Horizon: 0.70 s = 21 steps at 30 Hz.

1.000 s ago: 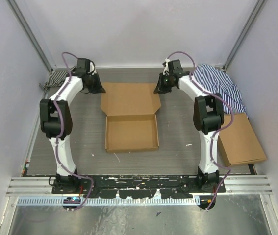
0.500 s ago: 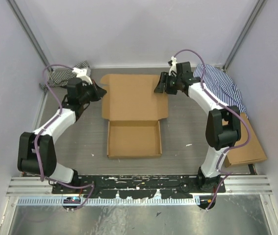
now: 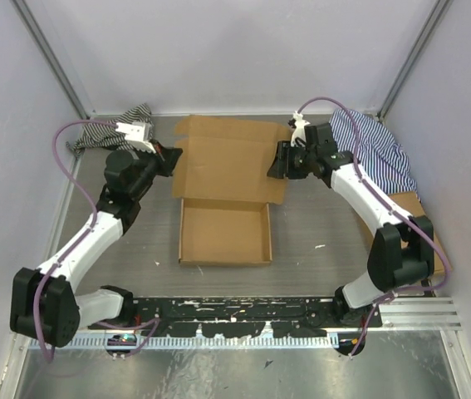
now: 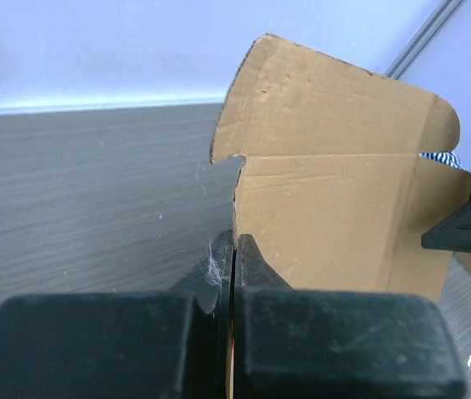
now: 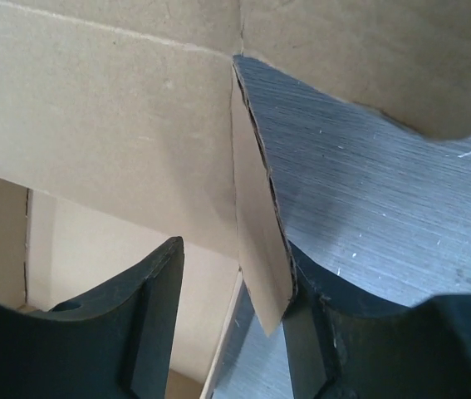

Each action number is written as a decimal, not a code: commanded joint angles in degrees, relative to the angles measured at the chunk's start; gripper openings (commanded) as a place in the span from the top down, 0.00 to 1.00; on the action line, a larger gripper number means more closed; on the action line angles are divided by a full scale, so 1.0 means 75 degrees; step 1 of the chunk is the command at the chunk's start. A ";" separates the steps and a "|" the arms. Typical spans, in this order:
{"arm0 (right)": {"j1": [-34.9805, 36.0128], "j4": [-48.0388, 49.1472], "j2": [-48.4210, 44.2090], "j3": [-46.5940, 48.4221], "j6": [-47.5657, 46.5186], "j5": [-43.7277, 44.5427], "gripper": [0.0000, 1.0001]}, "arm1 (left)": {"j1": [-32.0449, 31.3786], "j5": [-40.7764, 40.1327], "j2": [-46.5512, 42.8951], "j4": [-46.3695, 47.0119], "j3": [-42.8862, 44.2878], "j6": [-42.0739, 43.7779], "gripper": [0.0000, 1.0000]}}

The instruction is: Fold the paper box

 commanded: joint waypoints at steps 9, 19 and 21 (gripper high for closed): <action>0.0621 -0.0333 -0.1266 -0.0183 -0.0199 0.1126 0.50 | -0.0617 -0.0737 -0.0897 -0.0073 -0.0414 0.0702 1.00; 0.1617 -0.0346 -0.0993 -0.0208 0.0405 0.3833 0.95 | -0.1163 -0.1647 -0.0868 -0.0491 -0.0457 0.0996 1.00; 0.1811 -0.0140 -0.0999 -0.0286 0.0485 0.4325 0.99 | -0.1305 -0.1911 -0.0846 -0.0614 -0.0386 0.1134 1.00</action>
